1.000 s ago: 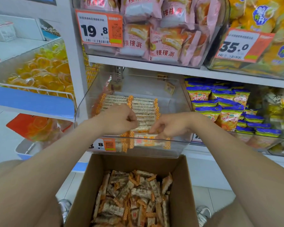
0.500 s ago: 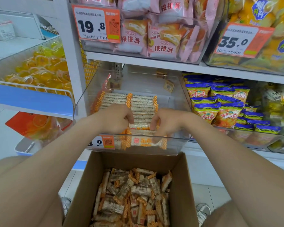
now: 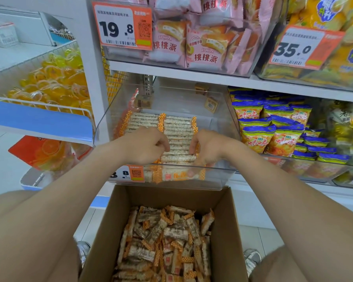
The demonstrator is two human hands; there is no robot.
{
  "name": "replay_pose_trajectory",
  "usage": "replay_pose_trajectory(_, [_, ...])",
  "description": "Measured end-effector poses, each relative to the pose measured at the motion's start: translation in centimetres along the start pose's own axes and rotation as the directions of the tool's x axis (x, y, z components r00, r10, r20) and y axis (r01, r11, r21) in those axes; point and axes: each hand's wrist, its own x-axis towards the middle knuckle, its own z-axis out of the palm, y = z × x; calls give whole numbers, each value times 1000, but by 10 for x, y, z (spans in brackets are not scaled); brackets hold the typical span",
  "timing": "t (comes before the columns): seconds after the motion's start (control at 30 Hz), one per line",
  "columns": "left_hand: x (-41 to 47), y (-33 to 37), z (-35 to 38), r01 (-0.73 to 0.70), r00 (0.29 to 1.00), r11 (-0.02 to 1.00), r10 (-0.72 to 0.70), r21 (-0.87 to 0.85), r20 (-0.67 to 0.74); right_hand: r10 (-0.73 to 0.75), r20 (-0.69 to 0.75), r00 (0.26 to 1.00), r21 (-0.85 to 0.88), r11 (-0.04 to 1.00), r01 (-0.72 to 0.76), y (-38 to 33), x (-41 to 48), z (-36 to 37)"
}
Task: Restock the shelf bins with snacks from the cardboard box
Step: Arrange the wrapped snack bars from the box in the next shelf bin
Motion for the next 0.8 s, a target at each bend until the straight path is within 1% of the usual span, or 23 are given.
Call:
replay_pose_trajectory(0.1, [-1,2,2,6,993,1000,-8,20,119,27,34,999,115,993,-30,8,-2,-5])
replay_pose_trajectory(0.13, [0,1,3,13,990,1000,-15,19,142,28,30,999,107,994,-31,9,-4,-6])
replay_pose_trajectory(0.2, [-2,1,5,6,994,1000,-7,7,114,19,-12,1000,37,999,-19,8,-6,-4])
replay_pose_trajectory(0.27, [-6,3,6,-34,999,999,34,4,-2,-8,-101,995,-49,999,4,0,-11,-2])
replay_pose_trajectory(0.3, [-9,5,6,-68,993,998,69,7,-97,-50,-186,981,-78,996,36,-5,-16,-2])
replay_pose_trajectory(0.33, [-14,9,7,-115,970,993,115,11,-214,-107,-287,952,-104,991,80,-9,-23,-2])
replay_pose_trajectory(0.37, [-21,15,8,-171,928,985,167,20,-333,-175,-382,907,-114,983,142,-13,-33,-2])
replay_pose_trajectory(0.4, [-28,21,9,-219,882,975,208,22,-423,-236,-452,860,-107,972,211,-18,-46,-1])
replay_pose_trajectory(0.43, [-38,28,11,-256,855,967,231,8,-465,-281,-484,829,-82,957,277,-24,-62,1])
replay_pose_trajectory(0.47, [-48,33,13,-279,858,960,238,-24,-455,-307,-472,826,-48,945,324,-29,-79,6])
replay_pose_trajectory(0.5, [-58,37,16,-287,885,956,241,-59,-399,-320,-422,848,-12,937,348,-32,-96,12])
replay_pose_trajectory(0.53, [-69,40,20,-283,920,955,246,-83,-306,-331,-348,877,18,933,359,-34,-112,21])
replay_pose_trajectory(0.57, [-78,42,27,-269,951,959,250,-88,-180,-339,-261,904,37,932,360,-33,-124,31])
replay_pose_trajectory(0.6, [-85,43,37,-258,966,963,256,-71,-41,-348,-173,922,30,933,358,-30,-131,43])
replay_pose_trajectory(0.63, [-89,43,49,-248,963,968,251,-38,96,-350,-86,933,2,936,351,-26,-136,56])
replay_pose_trajectory(0.7, [-94,41,82,-202,926,978,173,53,335,-325,65,943,-51,943,329,-16,-134,87])
replay_pose_trajectory(0.73, [-93,37,102,-174,896,980,118,94,428,-304,118,945,-64,948,313,-11,-131,105])
replay_pose_trajectory(0.8, [-91,30,141,-140,843,980,42,144,536,-250,200,948,-96,957,273,-1,-121,142])
